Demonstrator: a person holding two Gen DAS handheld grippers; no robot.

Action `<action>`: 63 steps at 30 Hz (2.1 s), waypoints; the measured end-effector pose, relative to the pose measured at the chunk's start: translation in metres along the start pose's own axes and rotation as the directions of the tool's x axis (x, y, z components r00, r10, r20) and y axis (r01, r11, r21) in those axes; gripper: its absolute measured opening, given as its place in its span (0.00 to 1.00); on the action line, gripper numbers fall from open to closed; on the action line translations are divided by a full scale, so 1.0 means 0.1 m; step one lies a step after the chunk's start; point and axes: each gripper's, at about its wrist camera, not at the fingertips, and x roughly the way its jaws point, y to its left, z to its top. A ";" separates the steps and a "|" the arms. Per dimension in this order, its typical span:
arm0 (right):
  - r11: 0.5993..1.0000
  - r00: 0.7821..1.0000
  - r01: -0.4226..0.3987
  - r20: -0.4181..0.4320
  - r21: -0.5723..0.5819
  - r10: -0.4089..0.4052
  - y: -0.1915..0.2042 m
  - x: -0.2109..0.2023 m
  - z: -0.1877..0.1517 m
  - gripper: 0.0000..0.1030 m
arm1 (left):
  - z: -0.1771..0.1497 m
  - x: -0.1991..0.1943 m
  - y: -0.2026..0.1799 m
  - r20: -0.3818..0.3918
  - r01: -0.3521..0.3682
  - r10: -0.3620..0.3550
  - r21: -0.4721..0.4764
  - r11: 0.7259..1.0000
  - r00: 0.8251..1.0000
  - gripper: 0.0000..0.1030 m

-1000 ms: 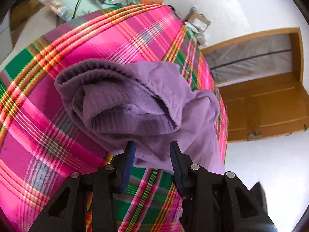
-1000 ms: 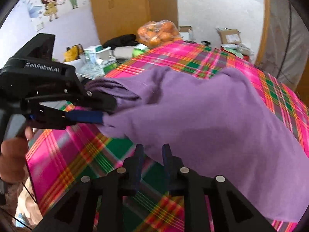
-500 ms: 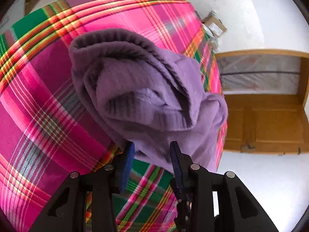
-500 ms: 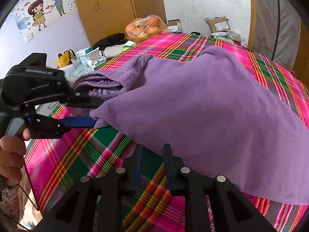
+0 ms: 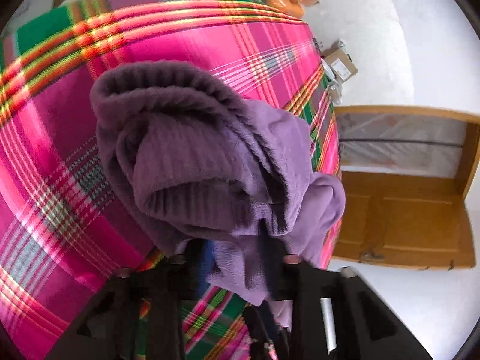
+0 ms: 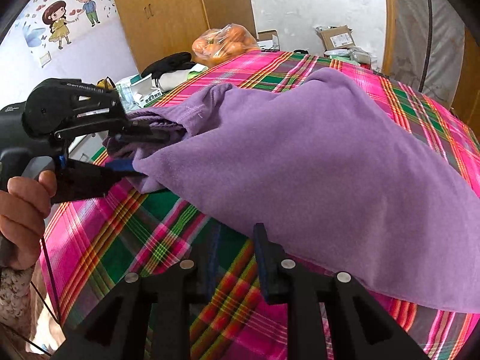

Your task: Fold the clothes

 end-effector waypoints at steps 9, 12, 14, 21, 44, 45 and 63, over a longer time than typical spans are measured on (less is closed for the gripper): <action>0.999 0.999 0.049 0.017 -0.003 -0.049 -0.15 -0.08 -0.02 0.25 | 0.00 -0.17 -0.23 0.077 0.061 -0.066 0.056 0.997 0.995 0.07; 0.999 0.998 0.051 0.024 -0.010 -0.051 -0.17 -0.10 -0.03 0.27 | 0.00 -0.23 -0.29 0.097 0.072 -0.079 0.072 0.995 0.992 0.06; 0.998 0.998 0.053 0.028 -0.015 -0.052 -0.19 -0.11 -0.03 0.29 | 0.01 -0.26 -0.34 0.107 0.078 -0.087 0.090 0.993 0.990 0.05; 0.997 0.997 0.043 0.061 -0.058 -0.040 -0.14 -0.17 -0.04 0.35 | 0.03 -0.40 -0.49 0.147 0.096 -0.115 0.132 0.987 0.982 0.04; 0.906 0.905 0.415 0.067 0.082 -0.421 -0.93 -0.23 0.01 0.36 | 0.30 -0.52 -0.82 0.202 0.099 -0.136 0.183 0.978 0.970 0.04; 0.893 0.892 0.439 0.066 0.103 -0.446 -1.03 -0.27 -0.01 0.36 | 0.32 -0.51 -0.83 0.204 0.096 -0.134 0.185 0.978 0.970 0.04; 0.803 0.807 0.558 0.088 0.208 -0.584 -2.04 -0.64 0.43 0.15 | 0.65 -0.07 -1.22 0.193 -0.011 -0.044 0.273 0.962 0.980 0.04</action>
